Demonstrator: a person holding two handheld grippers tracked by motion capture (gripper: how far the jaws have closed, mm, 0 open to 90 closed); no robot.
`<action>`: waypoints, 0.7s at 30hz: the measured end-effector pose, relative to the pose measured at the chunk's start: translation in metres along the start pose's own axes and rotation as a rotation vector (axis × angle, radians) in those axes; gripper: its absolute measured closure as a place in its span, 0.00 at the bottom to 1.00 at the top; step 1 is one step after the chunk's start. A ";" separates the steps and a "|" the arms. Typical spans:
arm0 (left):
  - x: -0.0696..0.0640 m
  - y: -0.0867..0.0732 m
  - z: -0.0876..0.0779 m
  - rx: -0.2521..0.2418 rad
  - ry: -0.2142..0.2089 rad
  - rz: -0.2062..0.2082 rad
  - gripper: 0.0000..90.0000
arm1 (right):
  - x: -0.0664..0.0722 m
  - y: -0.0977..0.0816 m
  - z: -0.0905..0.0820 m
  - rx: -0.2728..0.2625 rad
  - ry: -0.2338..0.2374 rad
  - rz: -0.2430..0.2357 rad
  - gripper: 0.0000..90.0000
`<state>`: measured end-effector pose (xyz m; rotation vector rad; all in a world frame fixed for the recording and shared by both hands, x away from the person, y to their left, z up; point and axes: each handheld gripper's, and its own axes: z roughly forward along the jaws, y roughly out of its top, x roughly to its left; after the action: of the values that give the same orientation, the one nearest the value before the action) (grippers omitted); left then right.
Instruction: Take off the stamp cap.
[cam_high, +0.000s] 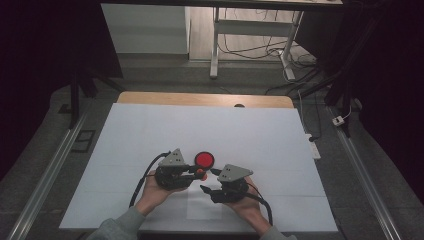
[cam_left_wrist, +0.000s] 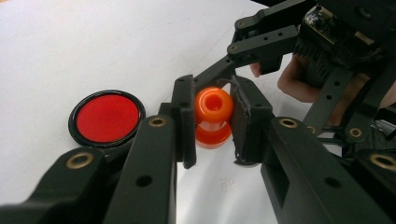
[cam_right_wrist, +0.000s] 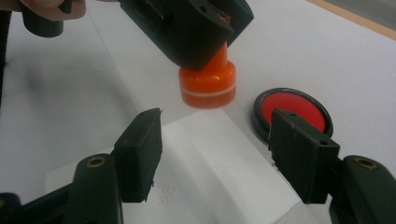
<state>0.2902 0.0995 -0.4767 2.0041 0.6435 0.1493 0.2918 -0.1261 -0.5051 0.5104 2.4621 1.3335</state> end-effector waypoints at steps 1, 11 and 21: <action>0.000 0.000 0.000 0.001 -0.001 0.002 0.80 | 0.001 0.001 0.001 -0.002 -0.002 -0.001 0.40; 0.000 0.000 0.000 0.004 0.000 0.006 0.80 | 0.004 0.004 0.007 0.000 -0.002 -0.006 0.46; 0.000 -0.001 0.001 0.009 0.000 0.005 0.80 | 0.006 0.006 0.008 -0.007 -0.003 -0.015 0.56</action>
<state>0.2905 0.0990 -0.4780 2.0140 0.6401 0.1494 0.2907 -0.1141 -0.5050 0.4911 2.4534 1.3348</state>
